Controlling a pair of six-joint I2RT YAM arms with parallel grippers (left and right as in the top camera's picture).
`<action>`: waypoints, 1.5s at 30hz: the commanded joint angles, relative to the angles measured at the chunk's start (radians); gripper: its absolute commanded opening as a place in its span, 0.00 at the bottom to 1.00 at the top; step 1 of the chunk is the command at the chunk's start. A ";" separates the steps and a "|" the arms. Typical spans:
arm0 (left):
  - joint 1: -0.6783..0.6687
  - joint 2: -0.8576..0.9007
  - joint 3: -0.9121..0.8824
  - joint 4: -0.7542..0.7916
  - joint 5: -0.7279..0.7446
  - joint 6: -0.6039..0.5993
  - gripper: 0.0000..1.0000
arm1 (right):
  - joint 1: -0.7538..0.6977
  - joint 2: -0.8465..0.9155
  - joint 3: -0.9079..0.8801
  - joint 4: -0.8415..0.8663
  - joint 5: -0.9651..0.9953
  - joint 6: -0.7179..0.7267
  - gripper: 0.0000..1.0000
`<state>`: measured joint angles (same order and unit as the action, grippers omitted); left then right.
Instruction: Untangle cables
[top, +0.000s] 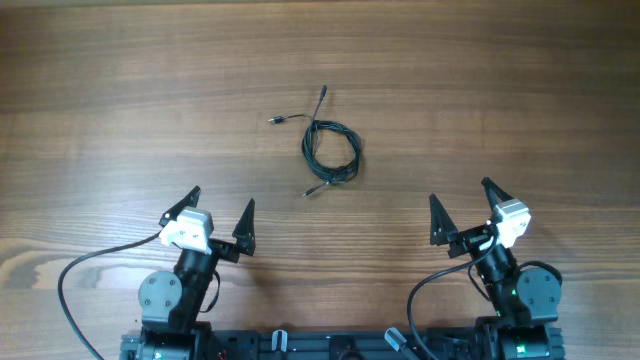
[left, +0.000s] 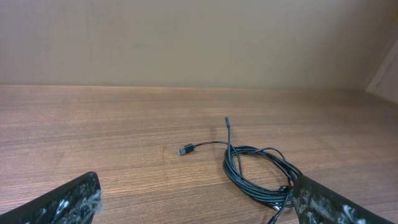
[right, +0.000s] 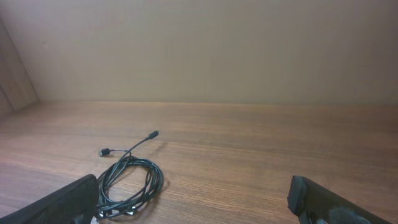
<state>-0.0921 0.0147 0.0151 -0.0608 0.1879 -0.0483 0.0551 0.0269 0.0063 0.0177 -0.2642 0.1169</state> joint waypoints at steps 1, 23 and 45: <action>0.005 -0.008 -0.009 0.001 -0.006 0.015 1.00 | -0.002 -0.010 -0.001 0.003 0.010 0.016 1.00; 0.005 -0.008 -0.009 0.006 0.045 0.014 1.00 | -0.002 -0.010 -0.001 0.003 0.010 0.017 1.00; 0.004 0.679 0.705 -0.316 0.295 -0.192 1.00 | -0.002 0.183 0.232 -0.214 -0.331 0.358 1.00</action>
<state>-0.0921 0.4744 0.5297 -0.3168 0.4580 -0.2317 0.0551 0.1337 0.0841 -0.1337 -0.5446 0.5148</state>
